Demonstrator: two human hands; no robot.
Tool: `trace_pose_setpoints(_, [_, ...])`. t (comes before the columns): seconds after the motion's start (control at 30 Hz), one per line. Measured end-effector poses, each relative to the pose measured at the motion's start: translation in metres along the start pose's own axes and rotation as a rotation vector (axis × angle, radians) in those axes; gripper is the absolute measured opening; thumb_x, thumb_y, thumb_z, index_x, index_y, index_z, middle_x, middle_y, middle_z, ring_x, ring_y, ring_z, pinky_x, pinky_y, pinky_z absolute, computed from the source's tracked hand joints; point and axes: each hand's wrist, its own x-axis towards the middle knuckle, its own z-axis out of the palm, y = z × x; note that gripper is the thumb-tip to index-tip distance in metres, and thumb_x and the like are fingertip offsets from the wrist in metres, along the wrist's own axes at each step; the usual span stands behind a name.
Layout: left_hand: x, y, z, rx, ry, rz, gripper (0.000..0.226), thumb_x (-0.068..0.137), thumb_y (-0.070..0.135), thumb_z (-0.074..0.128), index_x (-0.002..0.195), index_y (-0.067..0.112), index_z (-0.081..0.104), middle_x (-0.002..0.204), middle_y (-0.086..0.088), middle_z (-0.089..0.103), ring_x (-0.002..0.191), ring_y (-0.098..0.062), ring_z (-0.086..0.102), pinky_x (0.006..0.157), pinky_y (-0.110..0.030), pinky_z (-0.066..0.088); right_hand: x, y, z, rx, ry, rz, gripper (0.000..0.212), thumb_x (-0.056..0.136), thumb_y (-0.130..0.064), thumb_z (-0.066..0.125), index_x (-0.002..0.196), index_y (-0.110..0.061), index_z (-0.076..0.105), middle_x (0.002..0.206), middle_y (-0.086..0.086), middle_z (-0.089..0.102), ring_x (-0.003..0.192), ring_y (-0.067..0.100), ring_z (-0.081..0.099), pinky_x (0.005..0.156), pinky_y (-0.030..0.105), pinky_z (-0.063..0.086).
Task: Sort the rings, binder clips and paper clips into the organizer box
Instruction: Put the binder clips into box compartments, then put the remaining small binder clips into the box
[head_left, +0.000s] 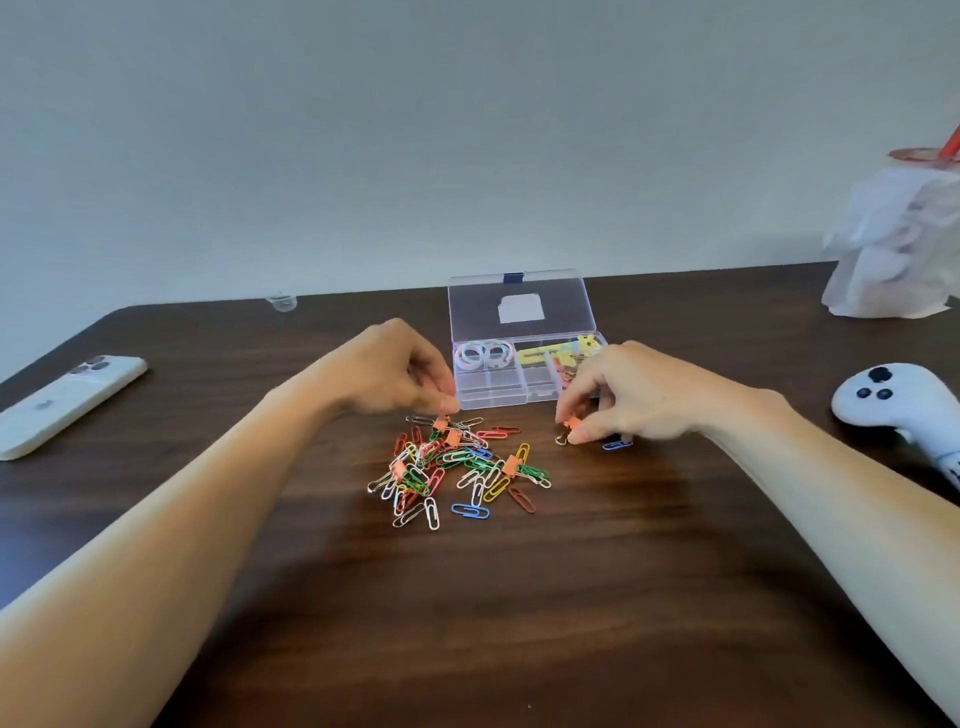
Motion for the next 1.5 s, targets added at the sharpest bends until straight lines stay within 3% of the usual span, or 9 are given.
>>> trace_pose_setpoints(0.23, [-0.003,-0.011,0.006,0.098,-0.127,-0.006,0.026,0.076,0.032,0.081,0.101,0.026,0.075,0.089,0.005,0.071,0.065,-0.002,0.06,0.072,-0.024,0.05,0.001,-0.005,0.006,0.004,0.087,0.032,0.01,0.078,-0.029,0.081,0.077,-0.029,0.072,0.078,-0.014,0.067,0.064,-0.013,0.056,0.06,0.015,0.041])
trace_pose_setpoints(0.47, [-0.001,-0.011,0.007,0.068,-0.141,0.011,0.019,0.076,0.025,0.082,0.091,0.02,0.072,0.082,0.005,0.072,0.074,-0.009,0.067,0.071,-0.022,0.052,0.0,-0.01,0.007,0.151,0.144,0.033,0.007,0.088,-0.016,0.072,0.094,-0.018,0.076,0.066,-0.002,0.07,0.056,0.006,0.067,0.061,0.017,0.054])
trace_pose_setpoints(0.6, [-0.003,-0.01,0.006,-0.005,-0.131,0.024,0.019,0.077,0.014,0.081,0.089,0.013,0.066,0.076,0.003,0.069,0.068,-0.011,0.065,0.071,-0.029,0.054,-0.003,-0.031,0.009,0.224,0.142,0.039,0.013,0.086,-0.024,0.074,0.077,-0.015,0.074,0.062,0.003,0.073,0.051,0.013,0.065,0.061,0.029,0.057])
trace_pose_setpoints(0.7, [-0.006,-0.006,0.005,-0.053,-0.075,0.042,0.016,0.081,0.005,0.073,0.094,0.014,0.066,0.073,0.003,0.067,0.06,-0.005,0.06,0.068,-0.026,0.048,-0.005,-0.044,0.015,0.25,0.117,0.021,0.018,0.079,-0.027,0.081,0.072,-0.013,0.072,0.059,0.003,0.072,0.047,0.009,0.061,0.05,0.022,0.05])
trace_pose_setpoints(0.8, [-0.013,-0.004,0.001,-0.056,-0.038,0.048,0.026,0.089,0.004,0.061,0.106,0.022,0.07,0.074,-0.001,0.067,0.059,-0.004,0.061,0.065,-0.017,0.05,-0.005,-0.049,0.023,0.222,0.119,0.046,0.019,0.074,-0.032,0.084,0.077,-0.017,0.073,0.061,0.002,0.072,0.049,0.005,0.064,0.058,0.024,0.053])
trace_pose_setpoints(1.03, [-0.042,-0.018,0.002,-0.091,-0.083,-0.03,0.021,0.094,0.022,0.063,0.088,0.003,0.066,0.069,-0.011,0.069,0.057,-0.013,0.064,0.059,-0.021,0.054,-0.004,-0.062,0.033,0.061,0.107,0.085,0.017,0.075,-0.04,0.082,0.079,-0.025,0.075,0.062,-0.01,0.069,0.068,0.005,0.067,0.069,0.01,0.036])
trace_pose_setpoints(1.27, [-0.046,-0.017,0.0,-0.07,-0.171,0.007,0.014,0.1,0.005,0.038,0.095,0.008,0.051,0.077,-0.009,0.068,0.055,-0.012,0.056,0.054,-0.027,0.049,-0.002,-0.059,0.036,0.181,0.134,0.075,0.016,0.076,-0.034,0.083,0.069,-0.022,0.073,0.059,-0.009,0.065,0.046,-0.007,0.054,0.062,0.023,0.048])
trace_pose_setpoints(1.4, [-0.049,-0.018,-0.005,-0.051,-0.211,0.002,0.008,0.095,0.018,0.058,0.098,0.012,0.062,0.073,-0.001,0.062,0.056,-0.009,0.049,0.055,-0.024,0.042,0.004,-0.052,0.038,0.366,0.212,0.131,0.017,0.075,-0.03,0.084,0.072,-0.017,0.073,0.059,-0.006,0.068,0.05,-0.001,0.055,0.059,0.026,0.045])
trace_pose_setpoints(1.5, [-0.052,-0.019,-0.008,0.014,-0.298,0.05,0.026,0.08,0.034,0.078,0.097,0.02,0.065,0.061,0.011,0.06,0.058,-0.009,0.049,0.059,-0.023,0.039,0.006,-0.047,0.038,0.569,0.294,0.152,0.01,0.078,-0.018,0.082,0.077,-0.012,0.073,0.061,-0.004,0.07,0.053,0.004,0.057,0.052,0.021,0.045])
